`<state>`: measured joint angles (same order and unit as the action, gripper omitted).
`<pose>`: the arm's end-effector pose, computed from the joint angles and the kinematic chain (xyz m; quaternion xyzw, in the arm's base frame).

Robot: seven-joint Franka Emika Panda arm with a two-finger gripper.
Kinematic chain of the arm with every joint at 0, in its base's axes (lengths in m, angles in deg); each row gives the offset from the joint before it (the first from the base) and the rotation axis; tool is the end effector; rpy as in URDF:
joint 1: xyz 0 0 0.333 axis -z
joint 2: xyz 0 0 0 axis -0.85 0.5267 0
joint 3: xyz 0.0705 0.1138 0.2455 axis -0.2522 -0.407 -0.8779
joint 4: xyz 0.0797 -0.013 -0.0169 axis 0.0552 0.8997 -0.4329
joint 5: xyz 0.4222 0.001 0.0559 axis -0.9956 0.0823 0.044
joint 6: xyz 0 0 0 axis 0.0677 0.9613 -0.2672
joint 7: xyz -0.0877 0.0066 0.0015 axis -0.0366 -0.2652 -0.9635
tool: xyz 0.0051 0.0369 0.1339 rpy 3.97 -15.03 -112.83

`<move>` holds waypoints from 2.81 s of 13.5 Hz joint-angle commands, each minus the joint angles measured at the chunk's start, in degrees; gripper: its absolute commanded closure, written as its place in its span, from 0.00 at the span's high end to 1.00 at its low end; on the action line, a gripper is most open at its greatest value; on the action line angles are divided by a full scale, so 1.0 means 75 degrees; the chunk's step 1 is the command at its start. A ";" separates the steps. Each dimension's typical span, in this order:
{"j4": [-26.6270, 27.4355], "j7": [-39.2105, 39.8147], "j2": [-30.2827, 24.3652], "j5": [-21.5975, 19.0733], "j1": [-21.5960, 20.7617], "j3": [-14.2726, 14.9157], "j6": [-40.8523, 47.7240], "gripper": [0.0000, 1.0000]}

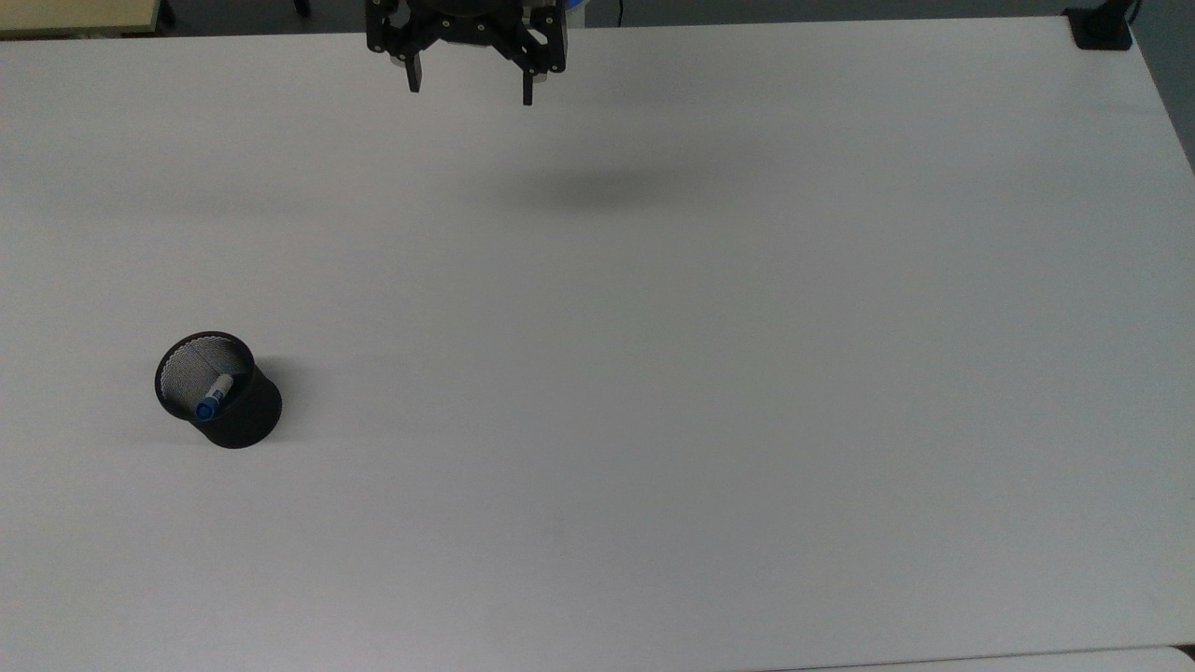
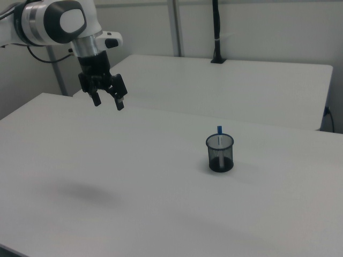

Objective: Remove the marker

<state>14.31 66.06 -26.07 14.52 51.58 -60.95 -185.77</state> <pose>0.6089 0.0214 0.5058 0.9990 -0.0210 0.0101 0.0384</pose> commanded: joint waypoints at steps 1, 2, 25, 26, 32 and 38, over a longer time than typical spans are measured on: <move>0.0135 0.0093 -0.0092 -0.0006 -0.0018 0.0059 0.0021 1.00; 0.0135 0.0105 -0.0092 -0.0006 -0.0018 0.0059 0.0020 1.00; -0.0381 0.1968 0.2473 0.0275 0.2090 0.0141 -0.5343 1.00; -0.0462 0.1968 0.2637 0.0275 0.2185 0.0141 -0.5706 1.00; -0.0627 0.1816 0.3738 0.0251 0.2408 0.0141 -0.7944 0.84; -0.0627 0.1746 0.3986 0.0275 0.2420 0.0153 -0.8194 0.47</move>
<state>10.23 79.81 3.58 16.00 69.65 -59.82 -246.64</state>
